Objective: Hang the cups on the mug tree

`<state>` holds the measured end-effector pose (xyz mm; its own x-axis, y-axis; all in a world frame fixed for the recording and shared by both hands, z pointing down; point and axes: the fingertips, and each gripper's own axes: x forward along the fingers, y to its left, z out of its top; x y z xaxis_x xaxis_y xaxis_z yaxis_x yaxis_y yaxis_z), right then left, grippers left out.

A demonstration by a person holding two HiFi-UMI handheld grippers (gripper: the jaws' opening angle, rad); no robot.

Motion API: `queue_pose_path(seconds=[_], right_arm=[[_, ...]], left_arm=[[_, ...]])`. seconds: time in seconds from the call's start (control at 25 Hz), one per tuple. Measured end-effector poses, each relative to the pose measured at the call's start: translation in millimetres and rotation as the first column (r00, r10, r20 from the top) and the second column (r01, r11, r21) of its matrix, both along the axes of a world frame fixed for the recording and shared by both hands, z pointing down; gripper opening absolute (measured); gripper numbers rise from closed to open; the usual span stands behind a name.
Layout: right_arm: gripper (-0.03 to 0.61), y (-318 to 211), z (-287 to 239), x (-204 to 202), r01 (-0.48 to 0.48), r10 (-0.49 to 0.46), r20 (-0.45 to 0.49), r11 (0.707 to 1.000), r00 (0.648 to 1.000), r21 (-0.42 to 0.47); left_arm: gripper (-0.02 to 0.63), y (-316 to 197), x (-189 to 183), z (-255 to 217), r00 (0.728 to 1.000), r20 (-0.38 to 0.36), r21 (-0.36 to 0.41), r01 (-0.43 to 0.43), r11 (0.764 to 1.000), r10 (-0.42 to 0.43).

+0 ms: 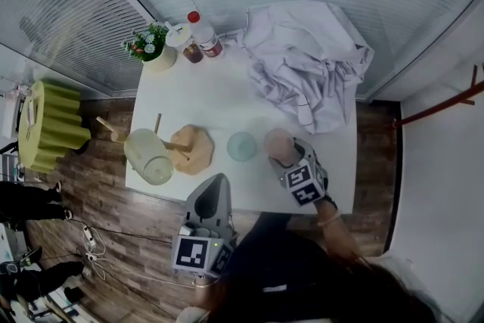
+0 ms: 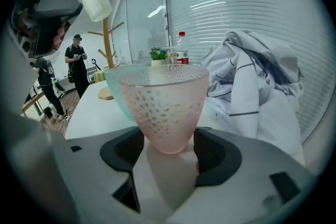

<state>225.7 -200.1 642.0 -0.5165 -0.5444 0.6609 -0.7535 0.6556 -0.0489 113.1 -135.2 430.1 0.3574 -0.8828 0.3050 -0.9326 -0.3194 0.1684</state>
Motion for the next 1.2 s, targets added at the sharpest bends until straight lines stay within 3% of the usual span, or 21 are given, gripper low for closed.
queue_pose_path(seconds=[0.2, 0.44, 1.2], right_arm=[[0.305, 5.5, -5.8, 1.8, 0.001, 0.000, -0.013, 1.000, 1.000, 0.026], [0.298, 13.9, -8.1, 4.5, -0.010, 0.010, -0.013, 0.998, 1.000, 0.062], [0.295, 63.8, -71.3, 14.2, -0.127, 0.121, 0.042, 0.974, 0.992, 0.187]], left_arm=[[0.000, 6.3, -6.1, -1.7, 1.000, 0.001, 0.009, 0.012, 1.000, -0.012], [0.000, 15.0, -9.8, -17.4, 0.999, -0.052, 0.091, 0.014, 0.996, -0.009], [0.000, 73.1, -19.8, -36.9, 0.996, -0.074, 0.144, -0.043, 0.989, 0.054]])
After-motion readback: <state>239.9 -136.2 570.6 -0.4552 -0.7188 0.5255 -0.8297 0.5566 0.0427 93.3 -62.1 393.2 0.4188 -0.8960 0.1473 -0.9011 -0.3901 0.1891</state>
